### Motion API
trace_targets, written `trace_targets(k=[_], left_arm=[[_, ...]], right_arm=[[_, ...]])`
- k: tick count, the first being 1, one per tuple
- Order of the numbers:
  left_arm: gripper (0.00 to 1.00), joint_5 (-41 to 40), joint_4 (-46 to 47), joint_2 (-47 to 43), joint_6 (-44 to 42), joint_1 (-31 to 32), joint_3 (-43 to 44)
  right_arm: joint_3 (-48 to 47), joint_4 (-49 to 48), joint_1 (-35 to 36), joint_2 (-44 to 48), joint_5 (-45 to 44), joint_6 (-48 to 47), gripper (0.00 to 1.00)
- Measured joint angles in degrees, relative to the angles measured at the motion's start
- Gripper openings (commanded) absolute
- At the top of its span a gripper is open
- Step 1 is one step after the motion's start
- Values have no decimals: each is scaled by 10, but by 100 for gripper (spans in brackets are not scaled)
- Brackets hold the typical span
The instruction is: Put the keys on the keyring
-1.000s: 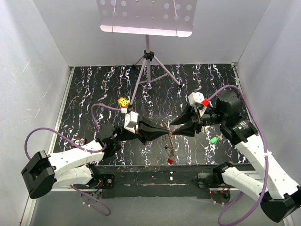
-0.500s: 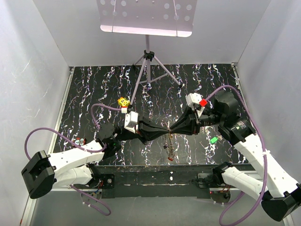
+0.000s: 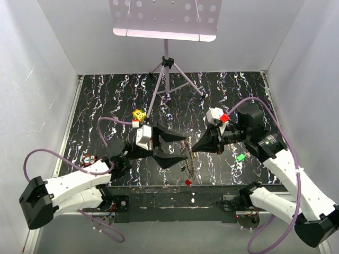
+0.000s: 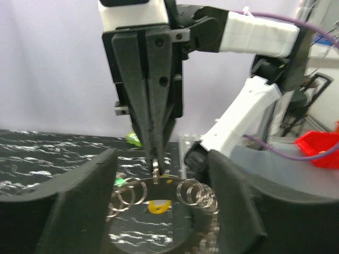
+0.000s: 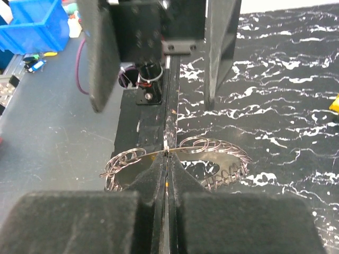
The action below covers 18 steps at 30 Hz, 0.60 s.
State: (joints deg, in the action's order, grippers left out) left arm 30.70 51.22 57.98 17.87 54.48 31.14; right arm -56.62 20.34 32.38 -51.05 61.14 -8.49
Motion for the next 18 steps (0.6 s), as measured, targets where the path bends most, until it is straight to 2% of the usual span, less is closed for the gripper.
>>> trace_targets(k=[3, 5, 8, 9, 13, 18], left_arm=[[93, 9, -91, -49, -15, -8, 10], [95, 15, -176, -75, -34, -13, 37], [96, 19, -337, -80, -86, -19, 121], [94, 19, -384, -72, -106, -19, 153], [77, 25, -545, 3, -182, -19, 273], [65, 56, -630, 105, -230, -19, 317]], right_arm=[[-19, 69, 0, -11, -12, -54, 1], [-49, 133, 0, -26, -26, -109, 1], [-106, 237, 0, -52, -53, -203, 1], [-125, 273, 0, -62, -63, -235, 1], [-207, 403, 0, -109, -115, -359, 1], [-273, 509, 0, -158, -172, -451, 1]])
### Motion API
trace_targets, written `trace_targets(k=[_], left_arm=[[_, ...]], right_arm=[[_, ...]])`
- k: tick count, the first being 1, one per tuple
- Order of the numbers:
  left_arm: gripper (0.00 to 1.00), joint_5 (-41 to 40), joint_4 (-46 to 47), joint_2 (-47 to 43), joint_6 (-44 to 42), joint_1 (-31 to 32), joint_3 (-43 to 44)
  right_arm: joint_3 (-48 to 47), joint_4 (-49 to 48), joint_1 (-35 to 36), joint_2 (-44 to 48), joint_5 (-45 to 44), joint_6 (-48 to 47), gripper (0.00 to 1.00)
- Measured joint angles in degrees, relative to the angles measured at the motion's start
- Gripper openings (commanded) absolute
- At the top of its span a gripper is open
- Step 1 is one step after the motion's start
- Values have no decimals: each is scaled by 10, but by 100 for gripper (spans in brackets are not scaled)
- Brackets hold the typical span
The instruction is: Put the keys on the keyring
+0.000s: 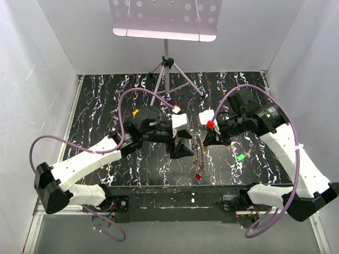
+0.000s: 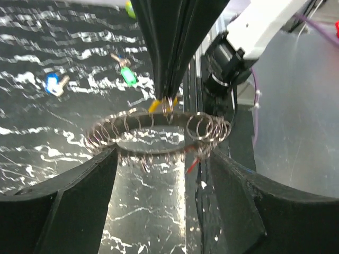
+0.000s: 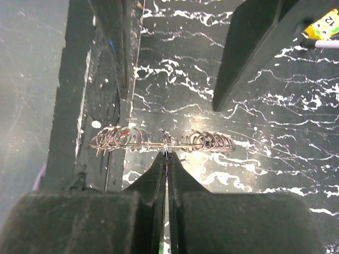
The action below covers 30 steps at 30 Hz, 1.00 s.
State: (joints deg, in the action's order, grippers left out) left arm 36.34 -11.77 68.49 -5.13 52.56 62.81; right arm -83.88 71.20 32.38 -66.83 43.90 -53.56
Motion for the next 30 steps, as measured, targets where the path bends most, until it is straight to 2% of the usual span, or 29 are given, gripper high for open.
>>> trace_targets(k=[5, 16, 30], left_arm=[[57, 8, -6, 38, -2, 0, -3], [45, 5, 143, 36, 57, 0, -45], [40, 23, 230, 49, 117, 2, -59]], right_arm=[[-22, 39, 0, -24, -35, -38, 1], [-23, 58, 0, -35, -43, -44, 1], [-23, 59, 0, -38, -30, -20, 1]])
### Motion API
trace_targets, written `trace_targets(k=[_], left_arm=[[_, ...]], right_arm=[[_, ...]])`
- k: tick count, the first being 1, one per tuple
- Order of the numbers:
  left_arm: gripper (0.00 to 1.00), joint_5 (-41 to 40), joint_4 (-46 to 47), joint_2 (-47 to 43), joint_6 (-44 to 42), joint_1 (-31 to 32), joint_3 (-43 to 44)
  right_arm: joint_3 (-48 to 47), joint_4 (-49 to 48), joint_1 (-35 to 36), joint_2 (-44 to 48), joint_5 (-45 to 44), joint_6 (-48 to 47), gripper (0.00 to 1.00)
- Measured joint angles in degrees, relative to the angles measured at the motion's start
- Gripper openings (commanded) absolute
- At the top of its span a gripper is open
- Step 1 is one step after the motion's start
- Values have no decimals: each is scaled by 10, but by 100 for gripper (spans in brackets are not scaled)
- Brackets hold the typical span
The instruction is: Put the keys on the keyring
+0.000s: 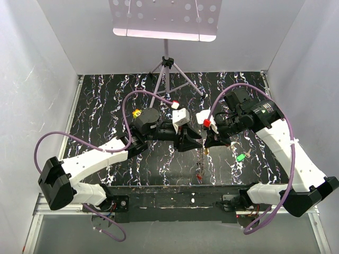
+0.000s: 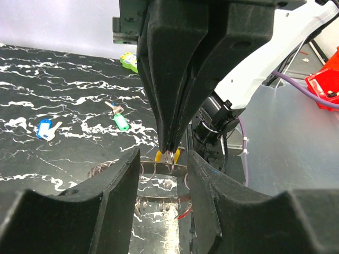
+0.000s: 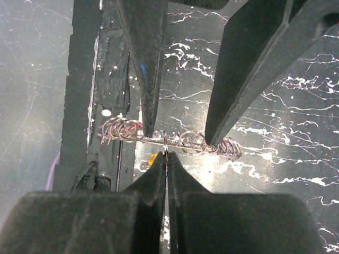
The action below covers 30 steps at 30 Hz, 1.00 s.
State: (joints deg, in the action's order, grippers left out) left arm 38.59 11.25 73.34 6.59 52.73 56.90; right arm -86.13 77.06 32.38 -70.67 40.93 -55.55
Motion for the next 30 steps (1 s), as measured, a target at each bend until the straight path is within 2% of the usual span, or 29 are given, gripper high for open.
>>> trace_targets(k=[18, 23, 27, 30], left_arm=[[34, 12, -5, 26, 20, 9, 0], [28, 13, -8, 31, 21, 10, 0], [14, 13, -10, 32, 24, 10, 0], [16, 15, -9, 32, 25, 10, 0]], right_arm=[[0, 0, -12, 0, 17, 32, 1], [0, 0, -14, 0, 19, 34, 1], [0, 0, -16, 0, 23, 37, 1], [0, 0, -16, 0, 24, 38, 1]])
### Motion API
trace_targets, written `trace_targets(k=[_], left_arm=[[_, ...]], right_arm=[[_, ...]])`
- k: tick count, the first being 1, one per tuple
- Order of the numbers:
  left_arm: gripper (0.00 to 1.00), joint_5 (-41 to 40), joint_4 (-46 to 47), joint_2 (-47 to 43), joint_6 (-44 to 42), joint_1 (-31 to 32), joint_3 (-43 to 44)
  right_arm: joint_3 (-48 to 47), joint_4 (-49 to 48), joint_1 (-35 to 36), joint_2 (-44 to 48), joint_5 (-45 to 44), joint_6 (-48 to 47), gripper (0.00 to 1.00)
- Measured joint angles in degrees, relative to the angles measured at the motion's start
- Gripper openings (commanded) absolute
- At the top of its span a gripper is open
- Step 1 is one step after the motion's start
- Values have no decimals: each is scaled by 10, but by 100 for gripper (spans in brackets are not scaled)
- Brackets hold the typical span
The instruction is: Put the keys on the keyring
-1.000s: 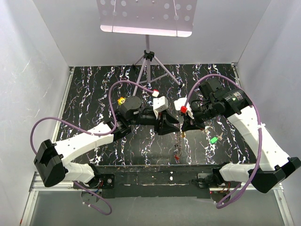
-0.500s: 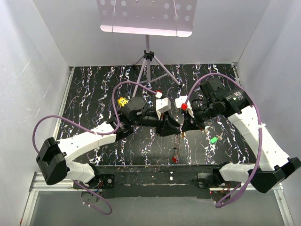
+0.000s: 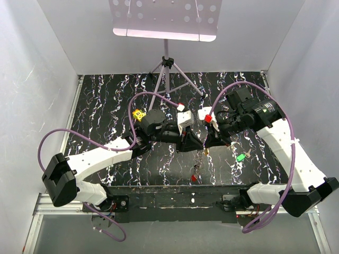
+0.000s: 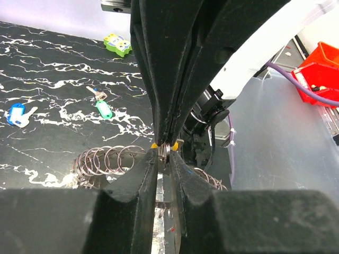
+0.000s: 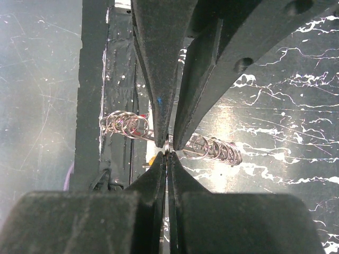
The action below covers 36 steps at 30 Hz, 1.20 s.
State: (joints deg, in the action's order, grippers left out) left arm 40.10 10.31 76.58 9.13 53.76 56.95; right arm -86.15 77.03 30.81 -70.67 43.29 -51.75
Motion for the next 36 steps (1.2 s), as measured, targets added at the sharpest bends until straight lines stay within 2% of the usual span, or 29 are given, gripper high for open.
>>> trace_targets(k=[5, 15, 19, 21, 22, 28, 29, 30, 32, 36], left_arm=[[23, -1, 0, 0, 4, 0, 0], [22, -3, 5, 0, 15, 0, 0], [16, -3, 5, 0, 17, 0, 0], [9, -2, 5, 0, 19, 0, 0], [1, -2, 5, 0, 19, 0, 0], [0, 0, 5, 0, 18, 1, 0], [0, 0, 5, -1, 17, 1, 0], [0, 0, 5, -2, 16, 1, 0], [0, 0, 6, -5, 12, 2, -2], [0, -5, 23, -33, -1, 2, -39]], right_arm=[[0, 0, 0, 0, 2, 1, 1], [0, 0, -1, 1, 3, 2, 1], [0, 0, -1, 1, 4, 2, 1], [0, 0, -1, 1, 4, 2, 1], [0, 0, -1, 1, 3, 2, 1], [0, 0, -4, 2, 4, 5, 2], [0, 0, -5, 2, 5, 6, 7], [1, -1, -5, 3, 7, 6, 18], [7, -5, -9, 9, 14, 12, 32], [17, -5, -23, 29, 40, 23, 42]])
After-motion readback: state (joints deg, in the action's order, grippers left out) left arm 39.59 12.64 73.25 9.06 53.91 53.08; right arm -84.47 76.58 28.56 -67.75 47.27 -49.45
